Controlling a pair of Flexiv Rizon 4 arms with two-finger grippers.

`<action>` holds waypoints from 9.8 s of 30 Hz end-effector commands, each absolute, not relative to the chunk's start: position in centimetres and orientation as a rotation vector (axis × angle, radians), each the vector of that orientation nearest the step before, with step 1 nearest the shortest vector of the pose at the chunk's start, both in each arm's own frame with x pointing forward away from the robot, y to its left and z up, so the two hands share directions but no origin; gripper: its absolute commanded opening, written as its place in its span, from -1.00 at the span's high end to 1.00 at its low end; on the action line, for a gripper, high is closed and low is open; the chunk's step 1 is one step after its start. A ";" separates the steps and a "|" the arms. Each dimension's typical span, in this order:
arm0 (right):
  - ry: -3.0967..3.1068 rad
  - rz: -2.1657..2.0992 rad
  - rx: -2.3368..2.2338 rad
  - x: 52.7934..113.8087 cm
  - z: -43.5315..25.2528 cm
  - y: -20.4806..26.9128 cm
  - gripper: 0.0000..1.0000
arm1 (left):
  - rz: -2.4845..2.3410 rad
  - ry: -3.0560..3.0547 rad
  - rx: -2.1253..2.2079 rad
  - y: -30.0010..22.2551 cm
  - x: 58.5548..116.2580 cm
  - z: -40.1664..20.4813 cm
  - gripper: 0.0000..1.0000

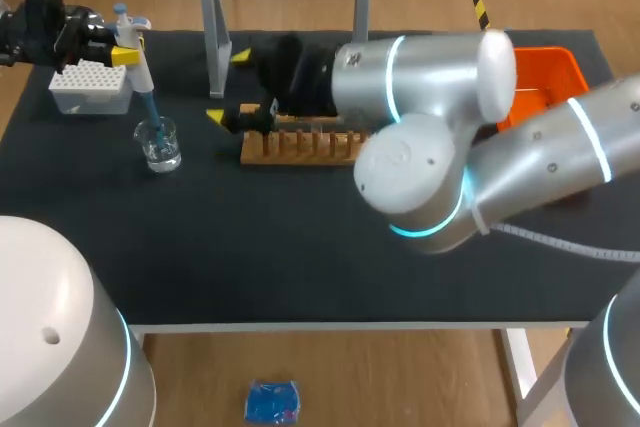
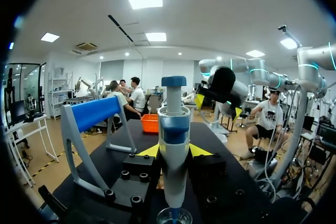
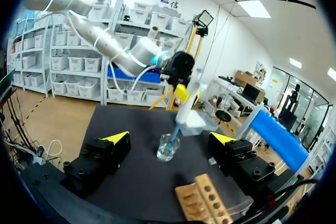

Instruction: Invert the test tube, pick up the pipette, mount the tip to pipette, aspirate from beaker and dispense into the tube, eject the tip, return the pipette, and cap with the stopper.

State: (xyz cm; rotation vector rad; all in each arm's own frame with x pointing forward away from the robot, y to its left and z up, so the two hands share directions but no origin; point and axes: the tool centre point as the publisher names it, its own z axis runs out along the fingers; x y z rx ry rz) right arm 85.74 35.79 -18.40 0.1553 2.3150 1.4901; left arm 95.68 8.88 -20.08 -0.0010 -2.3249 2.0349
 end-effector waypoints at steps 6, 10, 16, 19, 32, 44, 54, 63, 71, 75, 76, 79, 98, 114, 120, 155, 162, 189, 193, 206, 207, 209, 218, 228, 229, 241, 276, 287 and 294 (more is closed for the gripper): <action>2.617 1.395 0.001 87.9 -12.9 35.6 -1.00 | 2.036 -2.323 -0.006 9.0 95.7 -20.1 1.00; 2.647 1.446 -0.051 88.6 -12.4 36.9 -1.00 | 2.036 -2.323 -0.006 9.0 95.7 -20.1 1.00; 2.693 1.500 -0.104 89.7 -12.3 39.0 1.00 | 2.036 -2.323 -0.006 9.0 95.7 -20.1 1.00; 2.726 1.535 -0.100 90.5 -12.1 40.0 1.00 | 2.036 -2.323 -0.006 9.0 95.7 -20.1 1.00; 2.792 1.675 -0.203 92.0 -11.8 43.7 1.00 | 2.036 -2.323 -0.006 9.0 95.7 -20.1 1.00; 2.736 1.849 -0.225 93.4 -10.9 46.8 1.00 | 2.036 -2.323 -0.006 9.0 95.7 -20.1 1.00; 2.679 1.951 -0.230 94.2 -10.7 48.7 1.00 | 2.036 -2.323 -0.006 9.0 95.7 -20.1 1.00; 2.665 1.944 -0.220 94.8 -11.1 49.8 1.00 | 2.036 -2.323 -0.006 9.0 95.7 -20.1 1.00; 2.657 1.949 -0.204 95.4 -11.4 50.2 1.00 | 2.036 -2.323 -0.006 9.0 95.7 -20.1 1.00; 2.655 1.946 -0.197 95.6 -11.6 50.3 1.00 | 2.036 -2.323 -0.006 9.0 95.7 -20.1 1.00; 2.655 1.944 -0.195 95.7 -11.7 50.4 1.00 | 2.036 -2.323 -0.006 9.0 95.7 -20.1 1.00; 2.656 1.943 -0.191 95.7 -11.8 50.5 1.00 | 2.036 -2.323 -0.006 9.0 95.7 -20.1 1.00; 2.661 1.935 -0.175 95.8 -12.4 50.8 1.00 | 2.036 -2.323 -0.006 9.0 95.7 -20.1 1.00; 2.677 1.926 -0.165 96.0 -13.2 50.7 1.00 | 2.036 -2.323 -0.006 9.0 95.7 -20.1 1.00; 2.687 1.918 -0.166 96.0 -13.6 50.8 1.00 | 2.036 -2.323 -0.006 9.0 95.7 -20.1 1.00; 2.669 1.905 -0.160 96.0 -12.5 50.3 0.88 | 2.036 -2.323 -0.006 9.0 95.7 -20.1 1.00; 2.618 1.860 -0.136 95.7 -9.8 47.9 -1.00 | 2.036 -2.323 -0.006 9.0 95.7 -20.1 1.00; 2.487 1.652 -0.040 94.2 -8.7 16.7 -1.00 | 2.036 -2.323 -0.006 9.0 95.7 -20.1 1.00; 2.477 1.672 -0.038 94.0 -10.1 13.3 -1.00 | 2.036 -2.323 -0.006 9.0 95.7 -20.1 1.00; 2.468 1.756 -0.088 94.7 -17.1 9.7 -1.00 | 2.036 -2.323 -0.006 9.0 95.7 -20.1 1.00; 2.465 1.756 -0.096 94.3 -17.6 9.8 -1.00 | 2.036 -2.323 -0.006 9.0 95.7 -20.1 1.00; 2.453 1.766 -0.120 94.4 -18.5 9.8 -1.00 | 2.036 -2.323 -0.006 9.0 95.7 -20.1 1.00; 2.451 1.819 -0.123 94.8 -21.7 10.7 -1.00 | 2.036 -2.323 -0.006 9.0 95.7 -20.1 1.00; 2.499 1.806 -0.123 94.6 -23.4 12.3 -1.00 | 2.036 -2.323 -0.006 9.0 95.7 -20.1 1.00; 2.503 1.805 -0.123 94.5 -23.5 12.4 -1.00 | 2.036 -2.323 -0.006 9.0 95.7 -20.1 1.00; 2.512 1.792 -0.094 94.6 -23.8 12.8 -1.00 | 2.036 -2.323 -0.006 9.0 95.7 -20.1 1.00; 2.512 1.792 -0.094 94.6 -23.8 12.8 -1.00 | 1.971 -2.429 0.009 9.1 95.2 -14.5 1.00; 2.512 1.792 -0.094 94.6 -23.8 12.8 -1.00 | 1.919 -2.404 0.008 5.5 95.3 -9.3 1.00; 2.512 1.792 -0.094 94.6 -23.8 12.8 -1.00 | 1.910 -2.381 -0.040 2.2 95.7 -4.7 1.00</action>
